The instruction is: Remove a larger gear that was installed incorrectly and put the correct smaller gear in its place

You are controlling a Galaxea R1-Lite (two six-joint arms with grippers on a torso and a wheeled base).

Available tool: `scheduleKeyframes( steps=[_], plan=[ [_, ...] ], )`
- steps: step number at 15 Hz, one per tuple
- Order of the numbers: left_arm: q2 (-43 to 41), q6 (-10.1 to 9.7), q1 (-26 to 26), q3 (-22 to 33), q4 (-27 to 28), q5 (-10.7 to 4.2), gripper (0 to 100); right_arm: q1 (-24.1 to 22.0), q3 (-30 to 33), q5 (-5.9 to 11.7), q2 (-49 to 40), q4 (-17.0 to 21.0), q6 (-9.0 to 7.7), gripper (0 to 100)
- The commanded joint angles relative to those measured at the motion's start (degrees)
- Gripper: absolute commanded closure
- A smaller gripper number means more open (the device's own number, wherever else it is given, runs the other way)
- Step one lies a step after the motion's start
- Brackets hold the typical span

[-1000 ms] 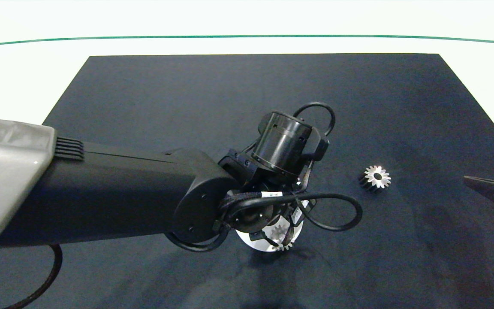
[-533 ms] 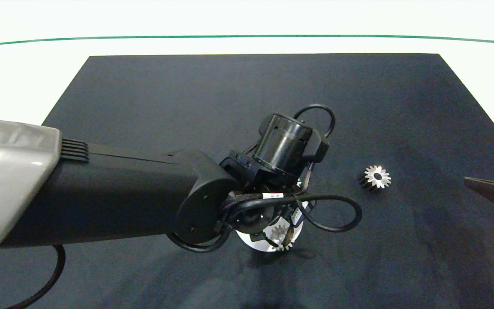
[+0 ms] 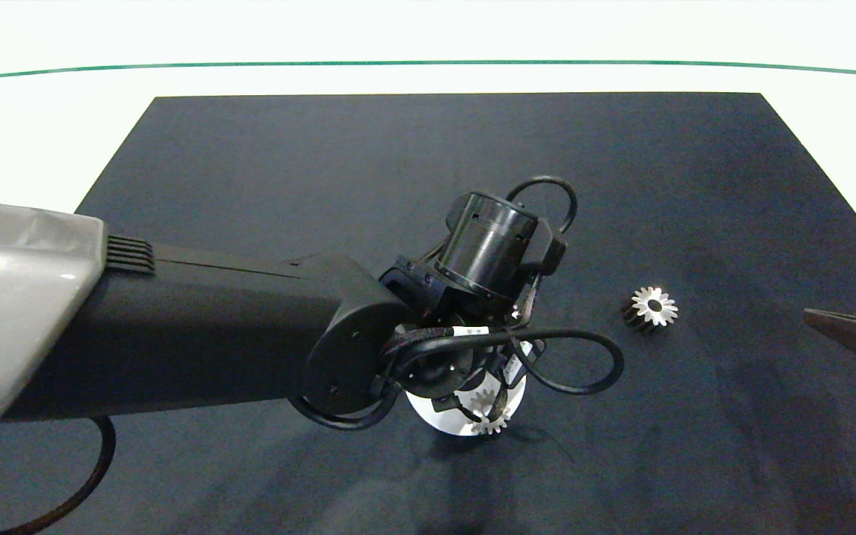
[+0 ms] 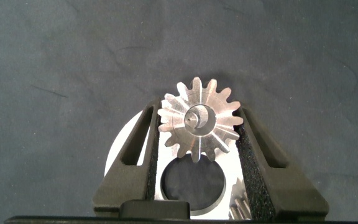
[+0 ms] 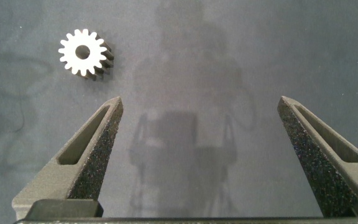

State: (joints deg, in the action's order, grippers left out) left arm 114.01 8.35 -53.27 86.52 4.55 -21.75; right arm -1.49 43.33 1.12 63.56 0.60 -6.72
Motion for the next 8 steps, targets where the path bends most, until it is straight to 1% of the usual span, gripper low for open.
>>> scheduleKeyframes(
  steps=[1, 8],
  plan=[
    [0.0, 0.09, 0.0, 0.0, 0.0, -0.14, 84, 0.0, -0.2, 0.02, -0.1, 0.0, -0.05, 0],
    [-0.8, -0.18, -0.6, -0.5, 1.0, -0.14, 84, 0.1, -0.2, 0.02, 0.0, 0.0, -0.05, 0]
  ],
)
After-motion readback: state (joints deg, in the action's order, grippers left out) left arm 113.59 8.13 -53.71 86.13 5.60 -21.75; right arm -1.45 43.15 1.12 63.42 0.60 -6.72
